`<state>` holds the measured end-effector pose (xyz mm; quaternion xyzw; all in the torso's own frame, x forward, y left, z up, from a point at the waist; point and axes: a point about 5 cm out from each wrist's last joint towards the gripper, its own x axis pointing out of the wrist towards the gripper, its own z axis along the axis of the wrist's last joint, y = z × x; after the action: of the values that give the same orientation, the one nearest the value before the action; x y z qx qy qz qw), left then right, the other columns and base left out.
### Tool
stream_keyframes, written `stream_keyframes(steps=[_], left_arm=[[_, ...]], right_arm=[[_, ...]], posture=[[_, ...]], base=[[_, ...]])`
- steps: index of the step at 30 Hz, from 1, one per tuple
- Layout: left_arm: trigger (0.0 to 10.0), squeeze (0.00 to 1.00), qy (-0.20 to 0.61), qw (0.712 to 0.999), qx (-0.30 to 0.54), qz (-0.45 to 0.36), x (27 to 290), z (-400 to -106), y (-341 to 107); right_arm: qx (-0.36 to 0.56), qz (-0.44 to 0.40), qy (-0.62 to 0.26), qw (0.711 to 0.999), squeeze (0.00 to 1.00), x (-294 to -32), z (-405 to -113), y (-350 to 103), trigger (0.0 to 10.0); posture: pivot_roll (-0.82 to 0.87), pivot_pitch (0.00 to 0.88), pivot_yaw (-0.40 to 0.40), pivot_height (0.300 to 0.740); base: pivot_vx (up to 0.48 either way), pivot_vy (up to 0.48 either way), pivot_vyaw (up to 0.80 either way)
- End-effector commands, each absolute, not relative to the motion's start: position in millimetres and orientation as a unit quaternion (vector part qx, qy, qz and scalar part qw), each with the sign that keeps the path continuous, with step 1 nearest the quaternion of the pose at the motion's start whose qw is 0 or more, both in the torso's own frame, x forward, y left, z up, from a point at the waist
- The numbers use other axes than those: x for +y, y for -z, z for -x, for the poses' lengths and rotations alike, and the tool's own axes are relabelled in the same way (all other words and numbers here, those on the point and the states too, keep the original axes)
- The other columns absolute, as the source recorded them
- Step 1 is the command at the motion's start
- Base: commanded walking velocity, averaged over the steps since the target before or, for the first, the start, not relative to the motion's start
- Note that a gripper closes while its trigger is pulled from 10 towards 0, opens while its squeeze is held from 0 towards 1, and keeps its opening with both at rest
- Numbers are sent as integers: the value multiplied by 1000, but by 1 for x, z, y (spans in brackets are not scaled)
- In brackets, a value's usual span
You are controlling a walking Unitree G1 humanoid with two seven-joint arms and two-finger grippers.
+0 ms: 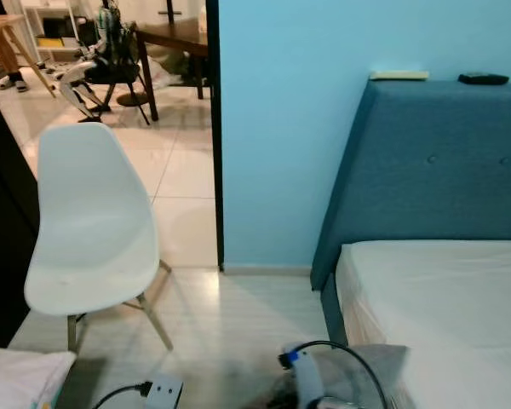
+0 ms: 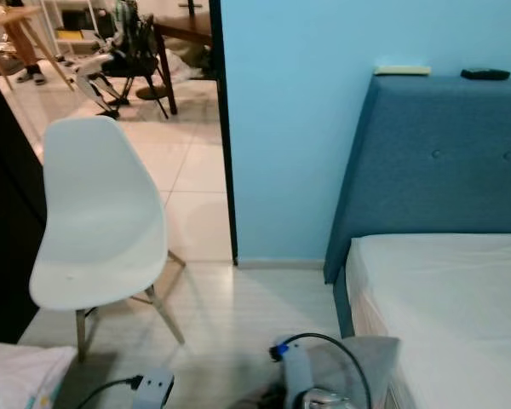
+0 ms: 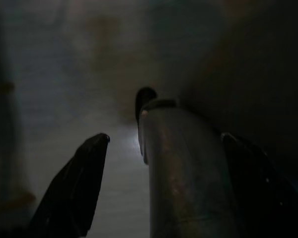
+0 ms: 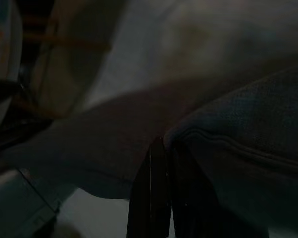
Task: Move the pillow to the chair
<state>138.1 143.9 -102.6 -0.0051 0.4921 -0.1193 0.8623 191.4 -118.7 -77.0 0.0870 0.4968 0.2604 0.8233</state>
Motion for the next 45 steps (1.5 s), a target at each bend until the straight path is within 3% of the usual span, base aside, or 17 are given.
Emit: stream_keyframes(steps=[1, 32, 41, 42, 45], left_arm=[[10000, 0, 127, 824, 552, 9, 144, -102, 115], [10000, 0, 92, 840, 532, 45, 144, -116, 111], [10000, 0, 71, 847, 524, 55, 158, -121, 109], [10000, 0, 59, 851, 518, 65, 160, -124, 108], [10000, 0, 51, 853, 514, 74, 161, -125, 107]], right_arm=[[496, -86, -264, 823, 0, -119, -192, 77, 10000], [476, -48, -246, 843, 0, -129, -203, 72, 10000], [439, -58, -193, 876, 0, -133, -221, 64, 10000], [394, -86, -164, 900, 0, -135, -242, 50, 10000], [350, -92, -139, 922, 0, -140, -261, 36, 10000]], posture=[[-2, 42, -32, 713], [-53, 51, -42, 713], [-37, 55, -32, 713], [-26, 58, -29, 713], [-26, 58, -29, 713]], base=[[0, 0, 800], [0, 0, 797], [0, 0, 176], [0, 0, 0], [0, 0, 0]])
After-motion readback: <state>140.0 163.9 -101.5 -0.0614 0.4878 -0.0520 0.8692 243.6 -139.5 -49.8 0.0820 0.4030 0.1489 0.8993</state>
